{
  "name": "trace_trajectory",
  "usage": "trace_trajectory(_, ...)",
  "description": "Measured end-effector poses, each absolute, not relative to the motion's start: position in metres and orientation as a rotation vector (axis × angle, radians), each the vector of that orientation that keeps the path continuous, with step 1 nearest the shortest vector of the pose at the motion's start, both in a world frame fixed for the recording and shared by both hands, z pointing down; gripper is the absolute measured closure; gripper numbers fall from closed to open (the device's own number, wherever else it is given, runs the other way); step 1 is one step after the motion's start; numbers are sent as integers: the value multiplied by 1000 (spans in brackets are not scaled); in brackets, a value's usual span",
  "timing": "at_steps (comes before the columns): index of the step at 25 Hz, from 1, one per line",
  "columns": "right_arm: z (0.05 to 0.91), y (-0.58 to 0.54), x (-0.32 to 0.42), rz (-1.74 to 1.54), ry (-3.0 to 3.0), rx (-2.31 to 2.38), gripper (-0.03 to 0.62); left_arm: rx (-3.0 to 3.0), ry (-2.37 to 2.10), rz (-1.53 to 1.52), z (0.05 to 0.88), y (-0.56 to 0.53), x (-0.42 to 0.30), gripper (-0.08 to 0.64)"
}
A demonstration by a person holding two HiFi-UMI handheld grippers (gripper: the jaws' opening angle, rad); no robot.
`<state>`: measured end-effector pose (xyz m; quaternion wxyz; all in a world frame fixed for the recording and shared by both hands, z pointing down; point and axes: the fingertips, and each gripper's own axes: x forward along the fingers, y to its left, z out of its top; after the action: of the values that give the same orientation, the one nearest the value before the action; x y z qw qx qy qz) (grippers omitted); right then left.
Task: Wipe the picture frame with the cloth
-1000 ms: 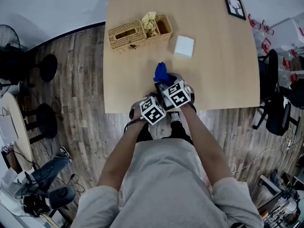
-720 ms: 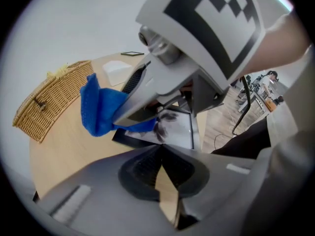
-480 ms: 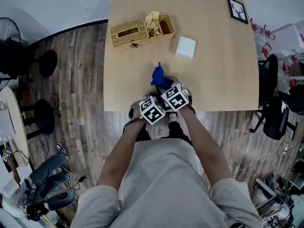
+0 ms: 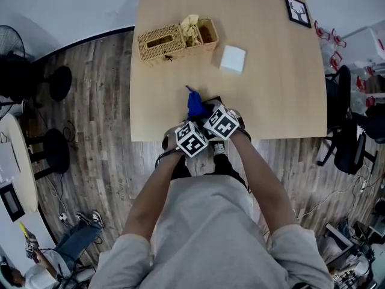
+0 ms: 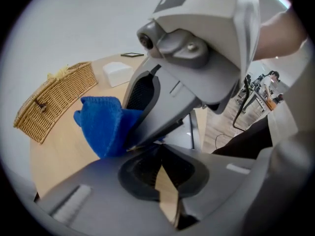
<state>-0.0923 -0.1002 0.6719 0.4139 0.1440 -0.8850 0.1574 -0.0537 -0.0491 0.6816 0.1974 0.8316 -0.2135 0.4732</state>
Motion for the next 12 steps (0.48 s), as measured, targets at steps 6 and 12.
trace_trajectory(6, 665, -93, -82, 435, -2213, 304, 482, 2334, -600, 1323, 681, -49, -52, 507)
trace_trajectory(12, 666, -87, -72, 443, -2204, 344, 482, 2336, -592, 1324, 681, -49, -53, 506)
